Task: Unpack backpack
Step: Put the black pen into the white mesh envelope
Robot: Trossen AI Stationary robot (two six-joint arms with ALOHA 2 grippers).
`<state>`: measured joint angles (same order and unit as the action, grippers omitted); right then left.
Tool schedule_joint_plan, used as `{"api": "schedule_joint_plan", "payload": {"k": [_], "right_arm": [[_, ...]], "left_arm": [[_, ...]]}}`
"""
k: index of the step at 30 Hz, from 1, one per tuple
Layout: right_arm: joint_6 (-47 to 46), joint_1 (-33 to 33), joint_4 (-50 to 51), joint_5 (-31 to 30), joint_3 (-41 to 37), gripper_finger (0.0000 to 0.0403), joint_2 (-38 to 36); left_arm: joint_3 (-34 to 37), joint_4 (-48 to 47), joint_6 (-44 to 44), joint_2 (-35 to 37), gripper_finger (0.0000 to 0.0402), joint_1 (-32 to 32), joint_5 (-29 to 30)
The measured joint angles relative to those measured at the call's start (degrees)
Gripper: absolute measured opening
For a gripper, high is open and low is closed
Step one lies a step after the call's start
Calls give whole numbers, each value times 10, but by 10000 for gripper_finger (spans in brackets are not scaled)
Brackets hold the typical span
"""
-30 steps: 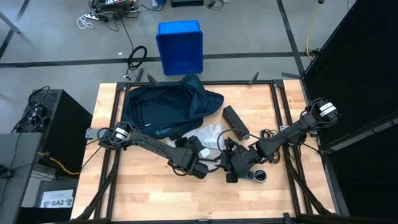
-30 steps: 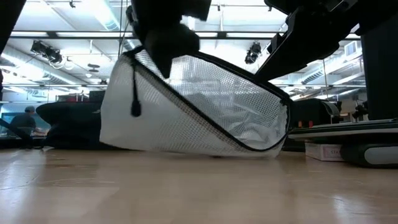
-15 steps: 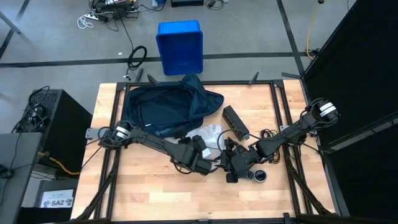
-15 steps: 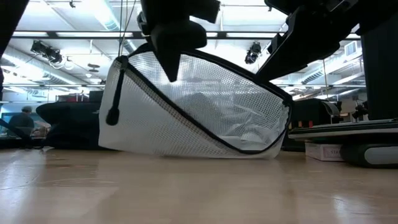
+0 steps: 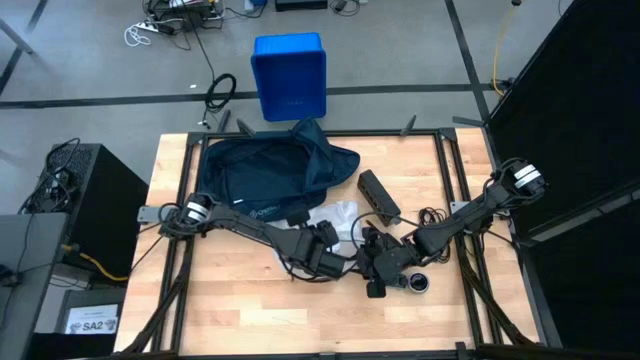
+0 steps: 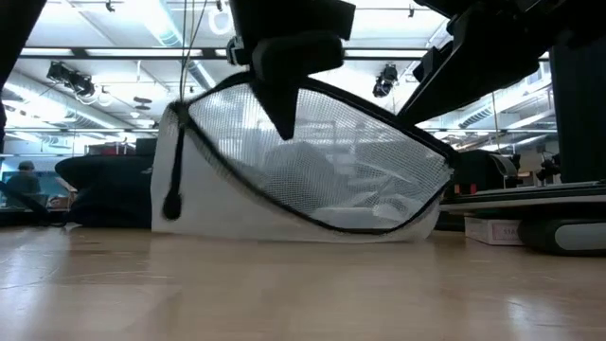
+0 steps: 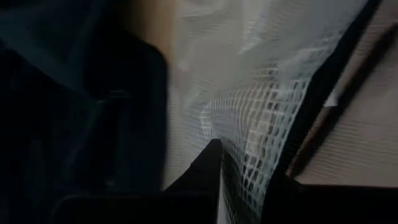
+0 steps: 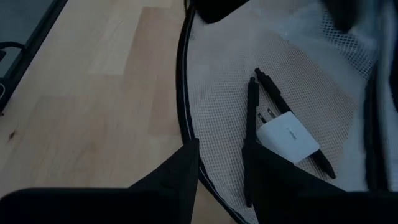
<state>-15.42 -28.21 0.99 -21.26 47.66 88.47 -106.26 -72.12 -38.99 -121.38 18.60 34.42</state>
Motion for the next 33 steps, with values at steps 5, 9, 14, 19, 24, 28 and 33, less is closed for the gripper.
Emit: {"api": "schedule_joint_plan", "payload": {"k": [5, 9, 14, 19, 24, 28, 33], "right_arm": [[0, -1, 0, 0, 0, 102, 0], [-1, -1, 0, 0, 0, 101, 0], [-1, -1, 0, 0, 0, 100, 0], [-1, -1, -1, -1, 0, 100, 0], [-1, -1, -5, -2, 0, 100, 0], [-1, 2, -8, -2, 0, 98, 0], [-1, 2, -11, -3, 0, 98, 0]], "left_arm": [[37, 39, 0, 3, 0, 3, -31], [87, 118, 11, 30, 0, 3, -57], [164, 210, 10, 78, 0, 3, -72], [216, 214, 0, 126, 0, -2, -81], [245, 228, 11, 187, 0, -19, -85], [268, 264, 50, 220, 0, -40, -140], [297, 279, 67, 239, 0, -69, -161]]}}
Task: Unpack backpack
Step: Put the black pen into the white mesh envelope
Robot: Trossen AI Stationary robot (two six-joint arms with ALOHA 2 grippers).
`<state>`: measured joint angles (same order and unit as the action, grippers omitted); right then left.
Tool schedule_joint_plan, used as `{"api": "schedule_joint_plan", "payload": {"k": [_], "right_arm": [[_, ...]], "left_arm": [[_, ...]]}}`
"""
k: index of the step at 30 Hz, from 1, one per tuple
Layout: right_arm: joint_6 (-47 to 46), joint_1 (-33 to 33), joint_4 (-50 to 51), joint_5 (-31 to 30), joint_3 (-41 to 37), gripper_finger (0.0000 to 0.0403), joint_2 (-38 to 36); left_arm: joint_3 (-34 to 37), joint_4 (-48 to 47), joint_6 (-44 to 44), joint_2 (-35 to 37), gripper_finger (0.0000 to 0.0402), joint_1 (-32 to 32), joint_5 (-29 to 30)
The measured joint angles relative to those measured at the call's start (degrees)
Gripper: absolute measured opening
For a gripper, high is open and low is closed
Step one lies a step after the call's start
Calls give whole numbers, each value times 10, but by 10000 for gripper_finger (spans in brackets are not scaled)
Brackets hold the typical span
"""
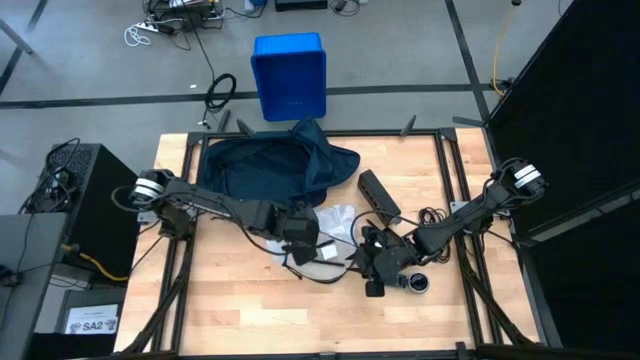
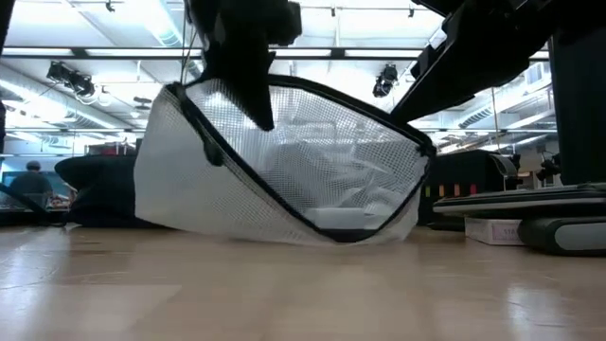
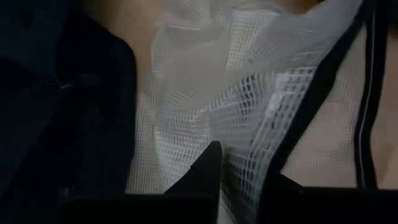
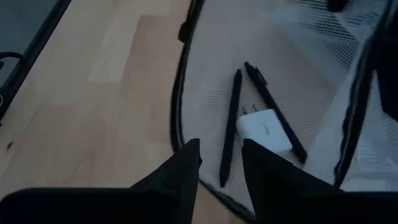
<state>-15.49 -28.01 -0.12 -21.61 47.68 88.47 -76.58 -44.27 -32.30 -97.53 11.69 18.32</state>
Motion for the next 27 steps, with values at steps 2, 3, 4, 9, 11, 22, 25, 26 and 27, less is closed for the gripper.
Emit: {"api": "schedule_joint_plan", "payload": {"k": [2, 3, 4, 9, 11, 22, 25, 26, 27], "right_arm": [[0, 0, -1, 0, 0, 96, 0], [0, 0, 0, 0, 0, 96, 0], [0, 0, 1, 0, 0, 96, 0], [1, 0, 2, 0, 0, 95, 0], [1, 0, 2, 0, 0, 94, 0], [1, 0, 4, 1, 0, 92, 0], [1, 0, 6, 1, 0, 92, 0], [1, 0, 6, 1, 0, 91, 0], [1, 0, 7, 1, 0, 91, 0]], "left_arm": [[19, 22, 2, 3, 0, -4, -1], [29, 39, 5, 4, 0, -5, -4], [37, 59, 8, 4, 0, -5, -10], [64, 129, 31, 4, 0, -17, -78], [65, 132, 36, 7, 0, -23, -92], [66, 127, 47, 61, 0, -27, -75], [90, 157, 38, 62, 0, -23, -75], [105, 171, 34, 63, 0, -22, -76], [124, 192, 28, 64, 0, -22, -83]]}}
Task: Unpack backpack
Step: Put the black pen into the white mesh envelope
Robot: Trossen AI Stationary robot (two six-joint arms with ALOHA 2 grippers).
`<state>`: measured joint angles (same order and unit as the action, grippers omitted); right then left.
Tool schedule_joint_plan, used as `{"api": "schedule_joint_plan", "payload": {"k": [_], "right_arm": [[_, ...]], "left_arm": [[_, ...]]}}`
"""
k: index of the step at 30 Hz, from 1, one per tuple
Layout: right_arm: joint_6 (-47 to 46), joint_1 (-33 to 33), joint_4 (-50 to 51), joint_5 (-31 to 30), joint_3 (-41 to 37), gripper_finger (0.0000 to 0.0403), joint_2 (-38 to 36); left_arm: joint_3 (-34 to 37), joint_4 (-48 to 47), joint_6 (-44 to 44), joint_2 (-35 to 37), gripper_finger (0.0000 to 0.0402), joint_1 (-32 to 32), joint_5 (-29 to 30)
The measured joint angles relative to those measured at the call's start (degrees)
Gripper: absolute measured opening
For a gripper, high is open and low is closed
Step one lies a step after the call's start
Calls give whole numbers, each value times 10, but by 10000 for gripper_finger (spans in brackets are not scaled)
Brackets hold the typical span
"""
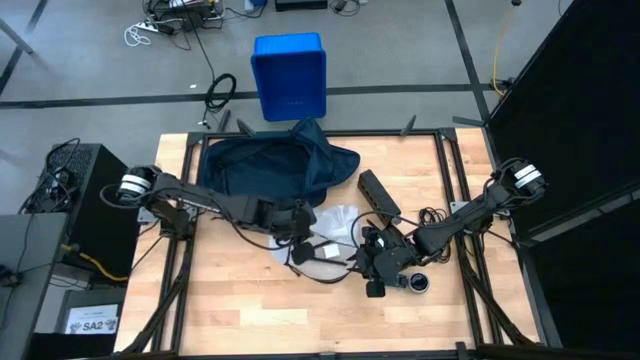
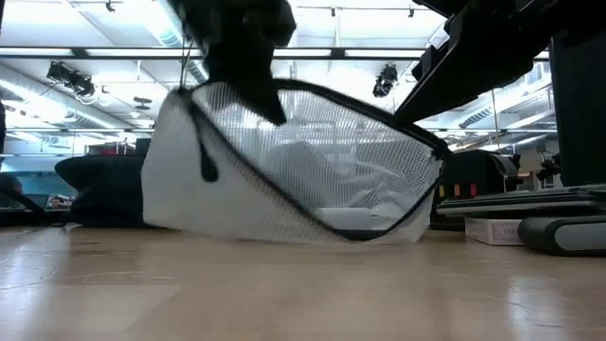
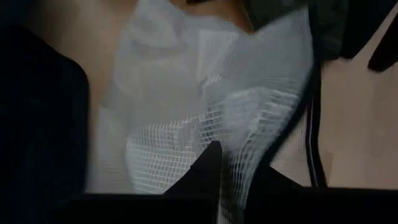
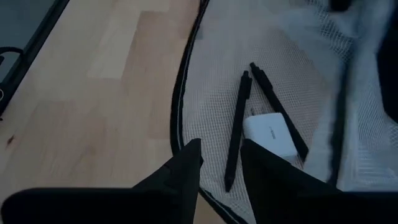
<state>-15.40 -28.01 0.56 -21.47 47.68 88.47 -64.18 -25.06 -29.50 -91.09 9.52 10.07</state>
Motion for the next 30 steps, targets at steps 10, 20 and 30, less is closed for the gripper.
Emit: {"api": "schedule_joint_plan", "payload": {"k": [10, 20, 30], "right_arm": [[0, 1, -4, 0, 0, 90, 0], [-1, 10, -11, -1, 0, 87, 0], [-2, 10, -11, -1, 0, 85, 0]], "left_arm": [[121, 95, -61, 78, 0, -15, -20], [121, 92, -52, 137, 0, -20, 61], [121, 103, -33, 137, 0, -20, 63]]}}
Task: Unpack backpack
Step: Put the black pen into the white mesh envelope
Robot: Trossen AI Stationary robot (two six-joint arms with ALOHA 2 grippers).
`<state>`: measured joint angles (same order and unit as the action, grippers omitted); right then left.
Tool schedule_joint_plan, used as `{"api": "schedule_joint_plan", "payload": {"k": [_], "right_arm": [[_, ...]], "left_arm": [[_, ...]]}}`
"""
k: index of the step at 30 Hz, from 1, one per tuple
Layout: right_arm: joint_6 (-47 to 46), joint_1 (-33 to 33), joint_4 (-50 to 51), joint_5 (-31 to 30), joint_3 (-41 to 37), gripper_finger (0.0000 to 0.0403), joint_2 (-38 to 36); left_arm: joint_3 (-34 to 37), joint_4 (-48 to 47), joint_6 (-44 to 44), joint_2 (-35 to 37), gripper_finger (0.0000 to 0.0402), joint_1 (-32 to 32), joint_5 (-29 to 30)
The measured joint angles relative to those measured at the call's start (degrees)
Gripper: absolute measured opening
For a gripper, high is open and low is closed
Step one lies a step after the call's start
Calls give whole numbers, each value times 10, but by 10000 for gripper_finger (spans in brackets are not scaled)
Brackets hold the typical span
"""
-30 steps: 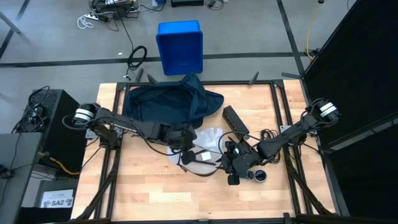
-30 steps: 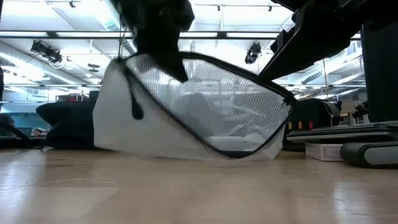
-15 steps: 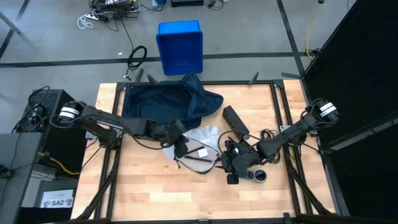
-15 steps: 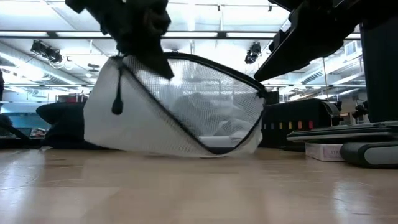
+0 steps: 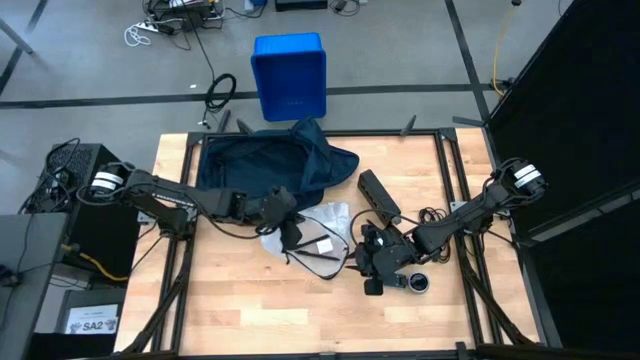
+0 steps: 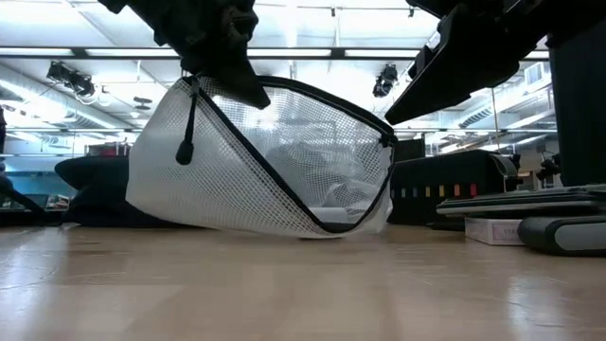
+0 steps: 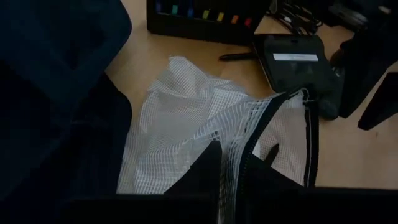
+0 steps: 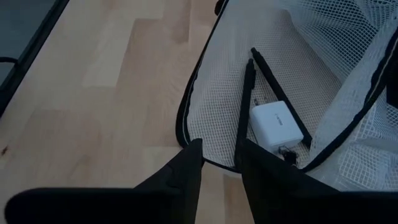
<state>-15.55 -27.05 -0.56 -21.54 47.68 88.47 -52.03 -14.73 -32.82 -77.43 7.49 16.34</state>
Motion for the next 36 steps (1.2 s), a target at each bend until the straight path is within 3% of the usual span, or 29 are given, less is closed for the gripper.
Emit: {"api": "schedule_joint_plan", "payload": {"k": [5, 15, 26, 36], "right_arm": [[0, 0, 0, 0, 0, 82, 0], [0, 0, -2, 0, 0, 80, 0], [-10, 0, -2, 0, 0, 79, 0], [-11, 0, -2, 0, 0, 75, 0]], "left_arm": [[0, 4, 41, 0, 0, 0, 0], [0, 6, 39, 0, 0, 0, -4], [-32, -154, -92, -1, 0, -19, -6], [-41, -178, -124, -1, 0, -31, -27]]}}
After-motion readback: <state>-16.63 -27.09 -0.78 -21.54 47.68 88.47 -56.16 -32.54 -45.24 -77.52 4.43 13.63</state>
